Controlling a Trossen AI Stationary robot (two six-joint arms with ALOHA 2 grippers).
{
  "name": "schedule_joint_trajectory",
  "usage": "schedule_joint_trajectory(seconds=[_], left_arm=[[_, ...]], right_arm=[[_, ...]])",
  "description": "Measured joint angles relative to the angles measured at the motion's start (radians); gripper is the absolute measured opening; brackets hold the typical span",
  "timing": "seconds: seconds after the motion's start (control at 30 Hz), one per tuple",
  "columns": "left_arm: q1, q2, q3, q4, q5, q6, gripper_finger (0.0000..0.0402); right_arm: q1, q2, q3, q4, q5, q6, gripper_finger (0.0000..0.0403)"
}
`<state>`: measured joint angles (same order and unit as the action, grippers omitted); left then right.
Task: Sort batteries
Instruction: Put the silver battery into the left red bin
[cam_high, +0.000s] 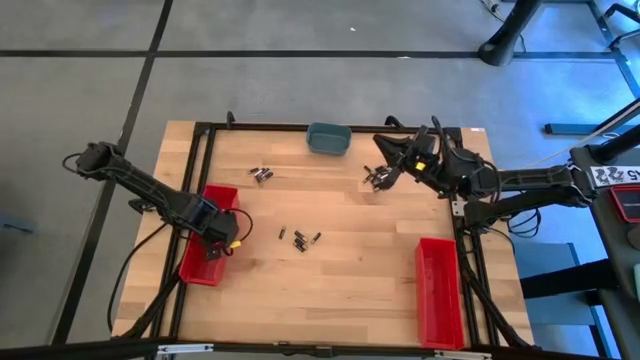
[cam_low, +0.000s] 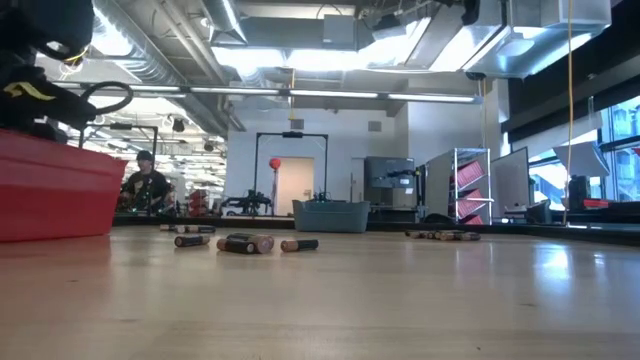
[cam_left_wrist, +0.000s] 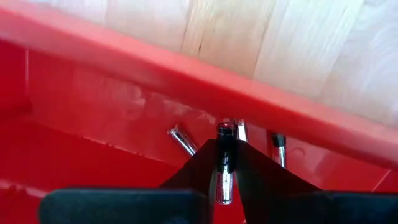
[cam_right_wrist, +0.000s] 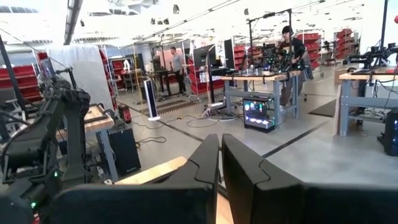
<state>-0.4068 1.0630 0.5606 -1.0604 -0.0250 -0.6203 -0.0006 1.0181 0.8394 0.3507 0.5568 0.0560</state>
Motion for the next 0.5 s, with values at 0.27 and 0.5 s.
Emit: schedule_joint_trajectory(seconds=[0.27, 0.5], left_arm=[[0.000, -0.013, 0.000, -0.006, 0.021, -0.049, 0.0091], [0.002, -0.091, 0.076, -0.090, 0.128, -0.167, 0.0159]], right_arm=[[0.000, 0.000, 0.000, -0.001, 0.000, 0.000, 0.0024], [0.000, 0.000, 0.000, -0.001, 0.000, 0.000, 0.0024]])
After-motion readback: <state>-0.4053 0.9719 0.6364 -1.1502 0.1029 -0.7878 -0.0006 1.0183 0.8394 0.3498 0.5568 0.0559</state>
